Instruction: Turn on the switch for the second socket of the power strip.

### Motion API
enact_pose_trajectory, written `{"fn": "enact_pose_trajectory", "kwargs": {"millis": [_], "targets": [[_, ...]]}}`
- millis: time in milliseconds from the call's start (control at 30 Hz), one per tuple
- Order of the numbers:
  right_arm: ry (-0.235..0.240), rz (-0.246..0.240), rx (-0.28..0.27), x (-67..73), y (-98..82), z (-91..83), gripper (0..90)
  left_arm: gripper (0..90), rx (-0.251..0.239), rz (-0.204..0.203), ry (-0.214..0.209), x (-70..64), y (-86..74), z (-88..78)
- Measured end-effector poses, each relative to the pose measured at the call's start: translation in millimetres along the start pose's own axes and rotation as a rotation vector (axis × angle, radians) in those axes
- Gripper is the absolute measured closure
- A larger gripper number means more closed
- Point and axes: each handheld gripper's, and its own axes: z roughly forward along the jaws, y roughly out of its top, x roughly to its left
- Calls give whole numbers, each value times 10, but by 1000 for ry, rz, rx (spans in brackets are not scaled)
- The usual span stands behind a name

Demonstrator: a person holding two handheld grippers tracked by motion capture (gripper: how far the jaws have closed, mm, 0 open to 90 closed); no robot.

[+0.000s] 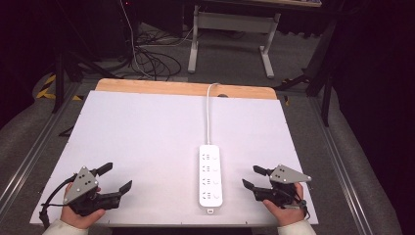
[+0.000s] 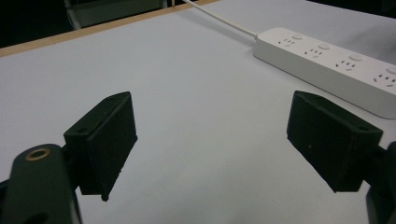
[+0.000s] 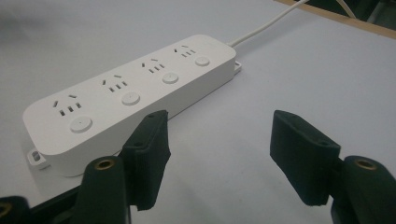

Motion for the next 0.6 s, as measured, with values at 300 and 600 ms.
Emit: {"fn": "enact_pose_trajectory", "kwargs": {"millis": [300,600], "targets": [[-1,-2,0,-1,0,-3,379,164,1,6,5,-4,3,-1],[-4,-6,0,0,2,-3,383,164,0,15,11,-4,3,-7]]}}
